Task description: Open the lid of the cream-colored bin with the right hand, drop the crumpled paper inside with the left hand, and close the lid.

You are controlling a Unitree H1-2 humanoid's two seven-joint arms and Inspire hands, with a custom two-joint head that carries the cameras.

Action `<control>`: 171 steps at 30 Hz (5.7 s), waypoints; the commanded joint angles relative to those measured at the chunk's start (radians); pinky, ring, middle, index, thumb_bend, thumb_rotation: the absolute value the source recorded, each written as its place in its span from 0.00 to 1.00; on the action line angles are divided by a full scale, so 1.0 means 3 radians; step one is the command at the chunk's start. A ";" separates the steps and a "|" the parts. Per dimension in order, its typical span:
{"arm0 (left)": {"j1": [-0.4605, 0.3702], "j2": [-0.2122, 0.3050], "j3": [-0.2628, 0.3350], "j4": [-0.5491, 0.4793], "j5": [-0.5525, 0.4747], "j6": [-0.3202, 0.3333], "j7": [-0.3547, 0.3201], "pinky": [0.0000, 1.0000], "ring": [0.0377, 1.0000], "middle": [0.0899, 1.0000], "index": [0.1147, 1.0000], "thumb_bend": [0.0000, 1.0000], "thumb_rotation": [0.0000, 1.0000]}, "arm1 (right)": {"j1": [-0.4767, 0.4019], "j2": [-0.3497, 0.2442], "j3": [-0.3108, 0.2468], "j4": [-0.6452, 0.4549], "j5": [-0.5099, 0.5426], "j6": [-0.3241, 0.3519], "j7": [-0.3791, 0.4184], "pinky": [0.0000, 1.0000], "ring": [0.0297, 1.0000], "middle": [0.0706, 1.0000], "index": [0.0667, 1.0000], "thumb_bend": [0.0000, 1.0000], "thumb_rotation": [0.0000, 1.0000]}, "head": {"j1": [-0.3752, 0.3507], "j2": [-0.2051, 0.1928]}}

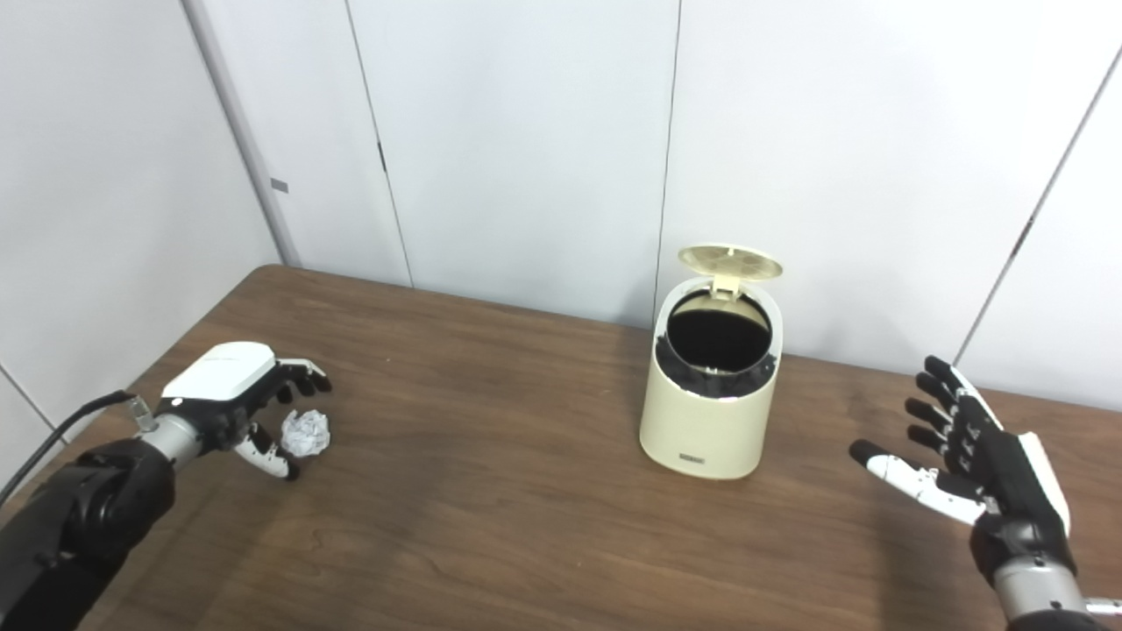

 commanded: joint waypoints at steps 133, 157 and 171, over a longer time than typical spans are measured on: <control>-0.2026 -0.1516 -0.0813 -0.0303 -0.0011 0.0066 -0.0087 0.33 0.36 0.41 0.47 0.50 0.00 | -0.0150 0.0111 0.0241 0.0363 -0.0403 -0.0579 -0.0141 0.71 0.82 0.88 0.88 0.63 0.26 | -0.1182 -0.0174; -0.2103 -0.1774 -0.0946 0.0048 -0.0069 -0.0089 0.0197 0.34 0.38 0.41 0.46 0.50 0.00 | -0.0126 0.0101 0.0225 0.0358 -0.0389 -0.0611 -0.0145 0.70 0.82 0.89 0.89 0.66 0.29 | -0.1204 -0.0147; -0.2121 -0.1906 -0.1035 0.0452 0.0001 -0.0181 0.0506 0.35 0.38 0.42 0.46 0.50 0.00 | -0.0107 0.0089 0.0213 0.0327 -0.0377 -0.0598 -0.0136 0.70 0.82 0.89 0.89 0.68 0.30 | -0.1204 -0.0147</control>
